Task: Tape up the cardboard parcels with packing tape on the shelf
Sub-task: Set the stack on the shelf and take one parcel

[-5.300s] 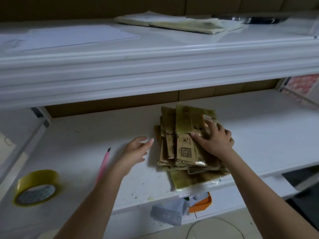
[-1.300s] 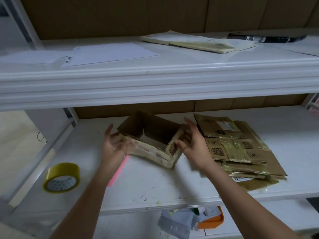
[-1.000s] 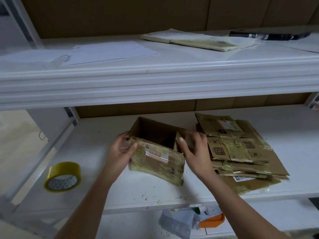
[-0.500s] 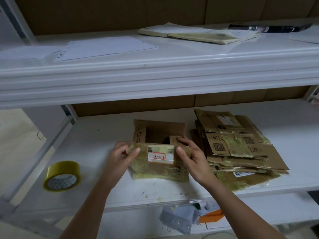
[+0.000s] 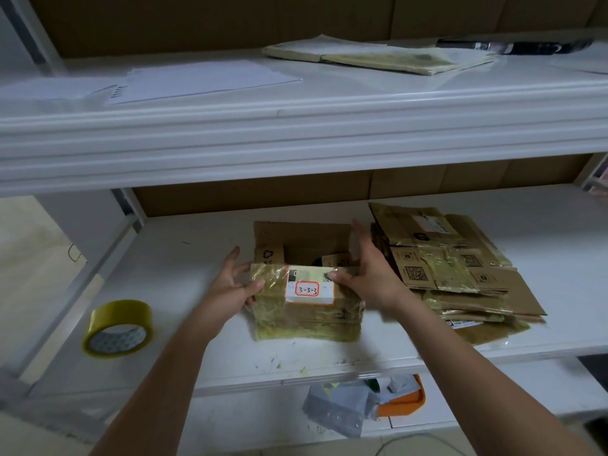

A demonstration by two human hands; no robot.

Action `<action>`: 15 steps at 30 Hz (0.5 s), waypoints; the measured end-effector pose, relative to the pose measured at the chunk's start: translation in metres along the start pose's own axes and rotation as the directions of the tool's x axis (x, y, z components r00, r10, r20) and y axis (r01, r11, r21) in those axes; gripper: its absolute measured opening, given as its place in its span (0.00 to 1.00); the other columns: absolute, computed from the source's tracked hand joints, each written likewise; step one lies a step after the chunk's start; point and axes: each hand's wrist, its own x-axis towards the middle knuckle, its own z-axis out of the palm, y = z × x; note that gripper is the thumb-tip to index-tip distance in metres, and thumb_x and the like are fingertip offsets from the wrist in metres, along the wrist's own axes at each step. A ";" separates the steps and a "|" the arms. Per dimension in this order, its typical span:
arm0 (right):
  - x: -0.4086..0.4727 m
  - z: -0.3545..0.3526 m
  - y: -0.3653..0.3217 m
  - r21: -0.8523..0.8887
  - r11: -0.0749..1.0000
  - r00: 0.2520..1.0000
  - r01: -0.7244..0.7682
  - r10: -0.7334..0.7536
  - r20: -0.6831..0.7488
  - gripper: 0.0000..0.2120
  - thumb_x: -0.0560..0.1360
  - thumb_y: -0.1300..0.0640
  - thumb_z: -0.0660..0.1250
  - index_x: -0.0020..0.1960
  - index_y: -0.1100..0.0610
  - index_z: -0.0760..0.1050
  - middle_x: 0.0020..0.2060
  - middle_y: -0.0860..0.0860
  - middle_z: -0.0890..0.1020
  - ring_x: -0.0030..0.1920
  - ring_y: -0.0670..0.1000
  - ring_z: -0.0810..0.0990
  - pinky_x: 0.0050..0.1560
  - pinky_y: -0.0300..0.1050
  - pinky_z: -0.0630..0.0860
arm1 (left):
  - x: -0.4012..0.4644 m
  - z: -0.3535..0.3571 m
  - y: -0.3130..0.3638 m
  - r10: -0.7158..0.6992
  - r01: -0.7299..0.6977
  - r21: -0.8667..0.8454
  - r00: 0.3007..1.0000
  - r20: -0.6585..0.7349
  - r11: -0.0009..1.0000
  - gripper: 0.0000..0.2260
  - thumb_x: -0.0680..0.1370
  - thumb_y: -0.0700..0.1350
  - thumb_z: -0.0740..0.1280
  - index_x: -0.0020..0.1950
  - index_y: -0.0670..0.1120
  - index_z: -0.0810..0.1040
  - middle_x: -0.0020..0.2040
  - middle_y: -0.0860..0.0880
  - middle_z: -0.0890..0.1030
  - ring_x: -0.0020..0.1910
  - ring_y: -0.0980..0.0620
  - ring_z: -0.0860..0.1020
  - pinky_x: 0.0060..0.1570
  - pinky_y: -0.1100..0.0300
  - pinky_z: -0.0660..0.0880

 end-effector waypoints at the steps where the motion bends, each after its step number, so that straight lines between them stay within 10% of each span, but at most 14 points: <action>1: 0.002 0.000 -0.001 -0.057 0.998 1.000 -0.008 0.008 -0.003 0.53 0.69 0.53 0.77 0.78 0.42 0.43 0.78 0.47 0.57 0.76 0.54 0.58 0.70 0.61 0.67 | 0.000 0.000 0.002 -0.011 0.011 0.009 1.000 -0.002 1.000 0.39 0.77 0.35 0.69 0.80 0.55 0.52 0.69 0.48 0.71 0.39 0.44 0.75 0.53 0.43 0.76; 8: -0.012 -0.001 -0.005 -0.221 0.970 0.986 0.102 -0.128 -0.107 0.31 0.69 0.51 0.77 0.70 0.49 0.71 0.59 0.49 0.66 0.64 0.50 0.65 0.65 0.50 0.70 | -0.016 -0.005 0.013 0.030 -0.041 0.097 0.993 0.111 0.994 0.39 0.77 0.33 0.69 0.73 0.69 0.59 0.59 0.45 0.72 0.35 0.45 0.77 0.32 0.60 0.76; 11: -0.018 -0.004 0.002 -0.272 0.954 0.981 0.123 -0.159 -0.113 0.22 0.71 0.50 0.75 0.64 0.53 0.78 0.59 0.49 0.68 0.62 0.47 0.63 0.63 0.35 0.61 | -0.029 -0.001 0.015 0.055 -0.061 0.031 0.985 0.163 0.998 0.26 0.77 0.32 0.67 0.68 0.56 0.72 0.57 0.46 0.74 0.35 0.52 0.79 0.33 0.59 0.77; 15: -0.023 0.003 0.009 -0.345 0.929 0.980 0.133 -0.176 -0.096 0.17 0.77 0.50 0.69 0.64 0.54 0.79 0.68 0.53 0.71 0.66 0.54 0.63 0.64 0.40 0.58 | -0.038 0.002 0.003 0.102 -0.097 -0.044 0.988 0.116 0.994 0.15 0.76 0.34 0.69 0.60 0.47 0.79 0.52 0.48 0.79 0.33 0.54 0.76 0.35 0.60 0.76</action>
